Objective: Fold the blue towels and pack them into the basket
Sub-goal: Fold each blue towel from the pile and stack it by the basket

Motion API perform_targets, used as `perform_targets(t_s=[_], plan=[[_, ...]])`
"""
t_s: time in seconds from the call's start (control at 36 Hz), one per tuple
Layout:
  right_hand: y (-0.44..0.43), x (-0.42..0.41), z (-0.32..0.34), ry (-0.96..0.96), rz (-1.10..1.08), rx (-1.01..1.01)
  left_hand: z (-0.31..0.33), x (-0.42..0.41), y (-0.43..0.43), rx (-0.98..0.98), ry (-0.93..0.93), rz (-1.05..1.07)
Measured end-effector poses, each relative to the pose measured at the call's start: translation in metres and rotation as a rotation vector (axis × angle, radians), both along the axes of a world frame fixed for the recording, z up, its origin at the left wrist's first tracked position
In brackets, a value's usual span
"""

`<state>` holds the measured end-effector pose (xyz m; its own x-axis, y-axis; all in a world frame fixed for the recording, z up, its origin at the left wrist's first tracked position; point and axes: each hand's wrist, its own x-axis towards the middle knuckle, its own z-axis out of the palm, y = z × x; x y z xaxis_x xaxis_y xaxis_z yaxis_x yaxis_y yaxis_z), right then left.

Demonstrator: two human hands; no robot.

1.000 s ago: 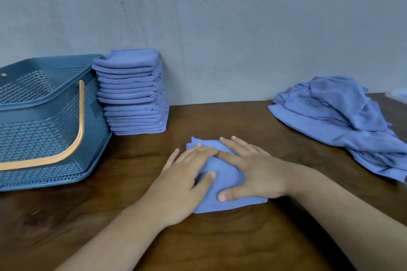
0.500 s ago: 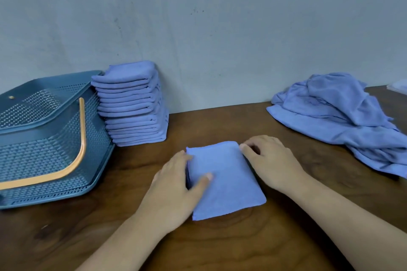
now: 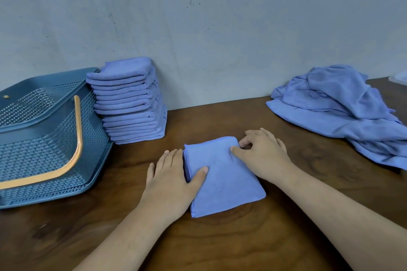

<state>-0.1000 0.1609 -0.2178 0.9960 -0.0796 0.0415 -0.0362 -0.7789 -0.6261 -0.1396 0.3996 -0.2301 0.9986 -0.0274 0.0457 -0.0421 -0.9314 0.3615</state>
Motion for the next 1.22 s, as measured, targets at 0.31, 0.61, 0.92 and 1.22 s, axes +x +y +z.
perform_targets(t_s=[0.31,0.61,0.92,1.22], plan=[[0.009,-0.017,0.016,-0.084,0.129,0.542,0.004,-0.002,0.002,-0.128,0.004,0.01],[0.02,-0.047,0.044,-0.12,0.329,0.936,0.023,-0.005,-0.002,-1.371,0.065,-0.103],[0.031,-0.057,0.046,-0.152,0.312,1.039,0.044,-0.033,-0.019,-1.281,-0.297,-0.027],[0.031,-0.063,0.046,-0.279,0.432,1.021,0.042,-0.047,-0.016,-0.96,-0.701,-0.162]])
